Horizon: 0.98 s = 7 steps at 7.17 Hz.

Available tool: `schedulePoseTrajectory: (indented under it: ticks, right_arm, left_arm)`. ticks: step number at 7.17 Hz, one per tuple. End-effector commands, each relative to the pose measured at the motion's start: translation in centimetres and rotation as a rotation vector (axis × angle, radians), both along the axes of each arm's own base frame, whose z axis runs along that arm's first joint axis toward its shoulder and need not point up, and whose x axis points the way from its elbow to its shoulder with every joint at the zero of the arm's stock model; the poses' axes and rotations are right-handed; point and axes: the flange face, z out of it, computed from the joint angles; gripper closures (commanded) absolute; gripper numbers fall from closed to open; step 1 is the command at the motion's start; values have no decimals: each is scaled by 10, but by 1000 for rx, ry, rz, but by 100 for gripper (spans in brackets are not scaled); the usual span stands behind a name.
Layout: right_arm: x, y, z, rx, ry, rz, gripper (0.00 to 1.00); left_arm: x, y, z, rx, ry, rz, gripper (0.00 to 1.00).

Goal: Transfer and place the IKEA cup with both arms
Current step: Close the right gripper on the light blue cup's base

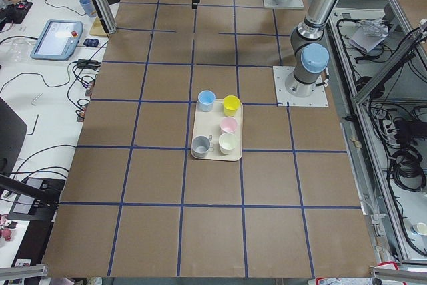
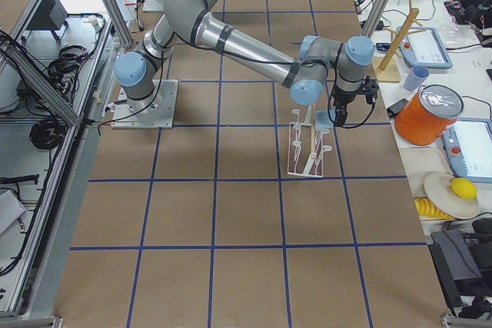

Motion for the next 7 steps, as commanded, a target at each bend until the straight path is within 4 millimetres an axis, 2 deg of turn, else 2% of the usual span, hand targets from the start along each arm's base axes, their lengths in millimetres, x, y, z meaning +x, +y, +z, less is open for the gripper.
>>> schedulePoseTrajectory:
  ticks: [1,2,3,5,7]
  right_arm:
    - [0,1,-2,7,0,3,4]
    - [0,1,-3,10,0,3,8]
    - [0,2,-4,13,-1,3,18]
    - [1,2,-5,16,-3,3,23]
    - [0,2,-4,15,-2,3,35]
  left_arm:
    - [0,0,0,0,0,0,0]
    - [-1,0,0,0,0,-2,0]
    - [-1,0,0,0,0,-2,0]
    - [0,0,0,0,0,0,0]
    - [0,0,0,0,0,0,0]
